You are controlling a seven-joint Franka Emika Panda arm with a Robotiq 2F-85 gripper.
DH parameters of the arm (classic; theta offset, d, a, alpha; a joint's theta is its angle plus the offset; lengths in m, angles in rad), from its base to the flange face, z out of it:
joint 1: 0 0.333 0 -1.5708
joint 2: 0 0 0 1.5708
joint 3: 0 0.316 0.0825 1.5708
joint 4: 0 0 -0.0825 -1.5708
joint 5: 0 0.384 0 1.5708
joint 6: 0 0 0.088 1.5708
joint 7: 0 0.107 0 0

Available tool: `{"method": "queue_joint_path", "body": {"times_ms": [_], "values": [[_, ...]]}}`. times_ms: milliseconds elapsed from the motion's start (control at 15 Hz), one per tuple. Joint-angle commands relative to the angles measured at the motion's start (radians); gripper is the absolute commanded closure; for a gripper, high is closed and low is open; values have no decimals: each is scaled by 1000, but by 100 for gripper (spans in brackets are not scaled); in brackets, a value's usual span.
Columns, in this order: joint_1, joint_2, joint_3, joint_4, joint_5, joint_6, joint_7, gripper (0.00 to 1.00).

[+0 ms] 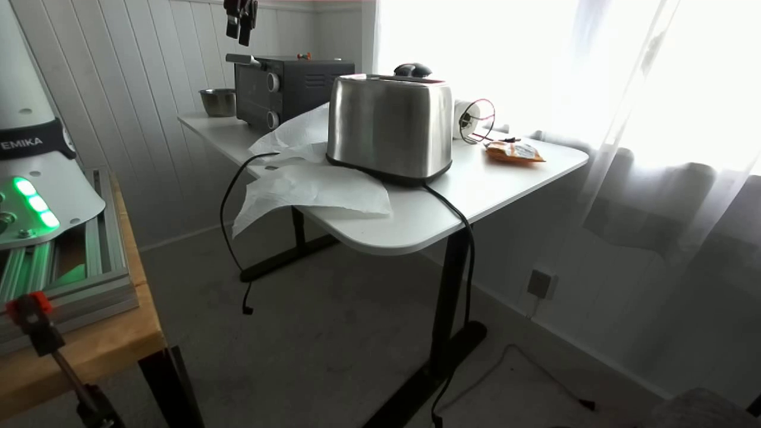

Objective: Open the microwave door

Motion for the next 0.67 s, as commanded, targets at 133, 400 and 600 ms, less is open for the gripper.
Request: {"method": "queue_joint_path", "body": {"times_ms": [133, 400, 600], "values": [[18, 9, -2, -29, -12, 86, -28, 0], [23, 37, 1, -30, -24, 162, -35, 0], [29, 54, -1, -30, -15, 199, -59, 0]]}}
